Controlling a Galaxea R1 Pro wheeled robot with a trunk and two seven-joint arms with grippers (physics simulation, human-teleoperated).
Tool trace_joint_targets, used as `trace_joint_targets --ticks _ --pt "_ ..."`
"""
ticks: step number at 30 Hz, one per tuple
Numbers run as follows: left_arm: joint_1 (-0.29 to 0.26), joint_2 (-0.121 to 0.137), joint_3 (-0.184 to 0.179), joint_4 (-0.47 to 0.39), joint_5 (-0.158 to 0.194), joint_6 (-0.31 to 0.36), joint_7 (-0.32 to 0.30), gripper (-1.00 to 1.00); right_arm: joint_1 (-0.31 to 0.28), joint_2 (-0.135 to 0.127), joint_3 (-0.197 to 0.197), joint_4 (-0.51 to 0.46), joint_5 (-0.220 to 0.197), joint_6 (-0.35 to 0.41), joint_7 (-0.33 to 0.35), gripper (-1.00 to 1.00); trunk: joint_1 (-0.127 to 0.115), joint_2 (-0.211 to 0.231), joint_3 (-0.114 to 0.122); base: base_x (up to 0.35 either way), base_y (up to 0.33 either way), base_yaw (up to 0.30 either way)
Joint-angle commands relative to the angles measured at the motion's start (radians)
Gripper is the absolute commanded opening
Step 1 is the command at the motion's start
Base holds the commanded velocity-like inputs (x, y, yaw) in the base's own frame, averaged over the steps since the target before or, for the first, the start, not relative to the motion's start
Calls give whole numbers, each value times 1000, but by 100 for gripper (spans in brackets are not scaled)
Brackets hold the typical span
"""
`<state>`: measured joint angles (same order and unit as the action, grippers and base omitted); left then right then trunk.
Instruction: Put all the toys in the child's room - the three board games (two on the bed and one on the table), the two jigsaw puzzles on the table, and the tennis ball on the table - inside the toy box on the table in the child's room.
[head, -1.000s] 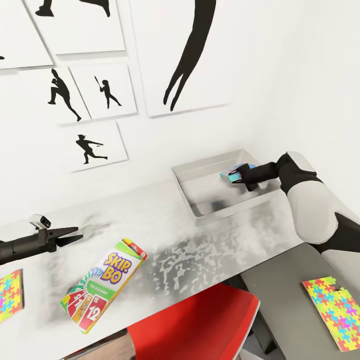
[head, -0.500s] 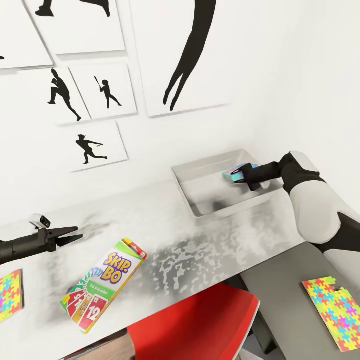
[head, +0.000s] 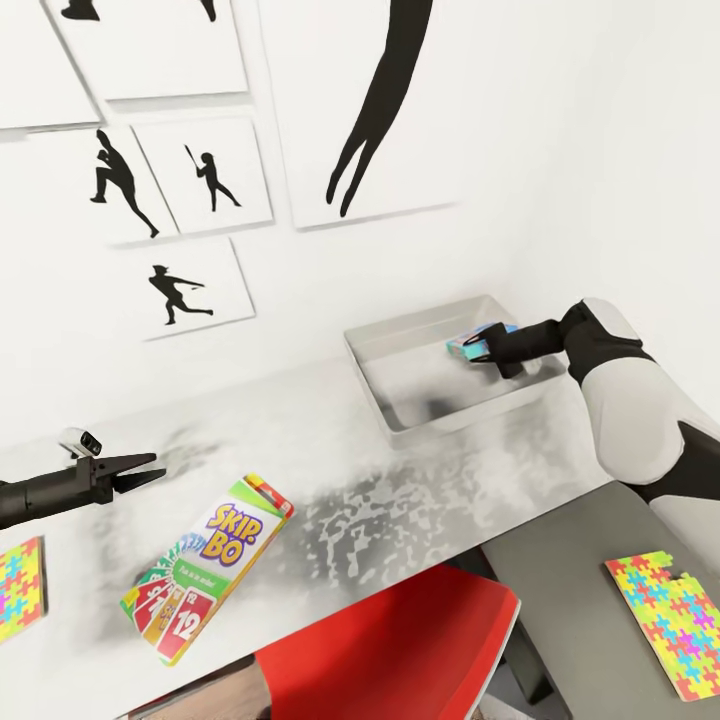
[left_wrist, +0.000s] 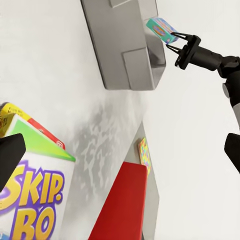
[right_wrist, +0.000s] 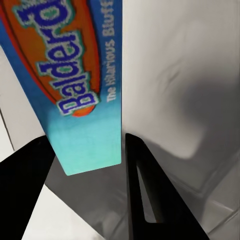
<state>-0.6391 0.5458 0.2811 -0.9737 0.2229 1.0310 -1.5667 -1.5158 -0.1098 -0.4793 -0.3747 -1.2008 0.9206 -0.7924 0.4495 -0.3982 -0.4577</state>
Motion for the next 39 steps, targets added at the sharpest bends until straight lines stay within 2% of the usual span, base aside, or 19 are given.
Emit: trace_joint_targets --ticks 1,18,39 --pt "-1 0 0 0 0 11 -4 100 -1 0 -5 -1 -8 1 -10 -100 0 -2 -3 0 0 0" --pt "-1 1 0 0 0 11 -4 100 -21 -1 -3 0 -6 2 -10 -100 0 -2 -14 0 0 2" --pt "-1 2 0 0 0 11 -4 100 -23 -12 -2 0 -8 3 -10 -100 0 -2 -46 0 0 75"
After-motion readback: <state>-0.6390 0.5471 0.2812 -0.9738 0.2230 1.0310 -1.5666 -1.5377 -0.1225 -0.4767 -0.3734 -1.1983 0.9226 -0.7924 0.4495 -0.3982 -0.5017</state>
